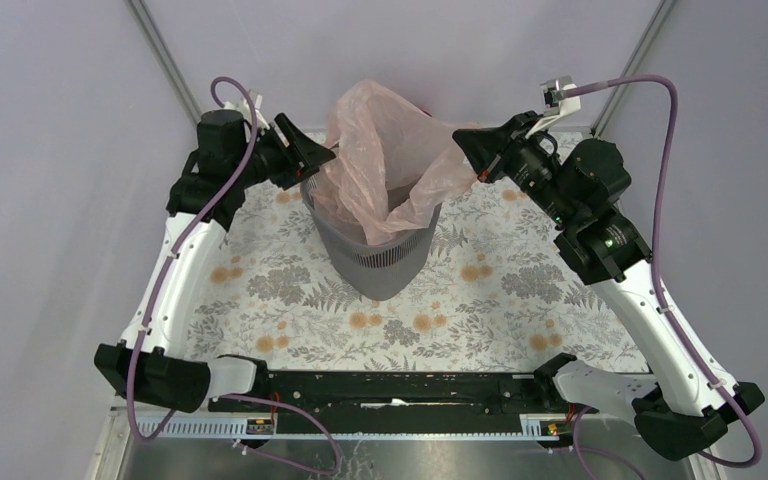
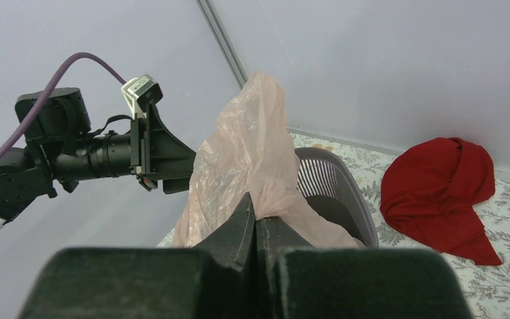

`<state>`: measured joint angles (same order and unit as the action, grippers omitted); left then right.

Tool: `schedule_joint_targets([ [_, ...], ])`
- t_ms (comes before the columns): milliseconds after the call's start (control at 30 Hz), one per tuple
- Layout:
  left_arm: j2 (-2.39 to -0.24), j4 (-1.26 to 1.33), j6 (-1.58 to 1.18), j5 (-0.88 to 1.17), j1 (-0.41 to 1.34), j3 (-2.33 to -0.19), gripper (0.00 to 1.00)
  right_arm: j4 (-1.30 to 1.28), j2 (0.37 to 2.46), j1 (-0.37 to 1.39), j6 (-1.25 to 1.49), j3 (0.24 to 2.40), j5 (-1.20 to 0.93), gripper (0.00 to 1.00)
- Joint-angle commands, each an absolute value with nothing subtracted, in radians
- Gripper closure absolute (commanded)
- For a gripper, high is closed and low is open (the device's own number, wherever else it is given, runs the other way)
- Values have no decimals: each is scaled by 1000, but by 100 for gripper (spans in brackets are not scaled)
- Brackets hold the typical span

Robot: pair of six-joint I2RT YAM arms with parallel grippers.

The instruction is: Put the trash bags into the trash bin

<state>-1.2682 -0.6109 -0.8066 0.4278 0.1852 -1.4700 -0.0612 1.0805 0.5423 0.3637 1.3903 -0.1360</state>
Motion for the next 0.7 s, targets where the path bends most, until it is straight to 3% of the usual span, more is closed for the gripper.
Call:
schedule_joint_targets([
  [0,-1289,-488,-838,483,191,-1477,41,-27,1062,542,370,1406,-145,100],
  [167,-1330,-442,-825,492,217,-1458,52,-24,1064,543,386,1401,-161,100],
  [333,-1322,-478,-715,356,304,-1501,82,-62,1054,542,361,1403,-145,100],
  [500,-1308,-500,-678,220,489,-1406,90,-104,1011,542,308,1400,-62,100],
  [667,-1249,-463,-663,150,515,-1284,100,-85,1050,542,317,1381,-117,100],
])
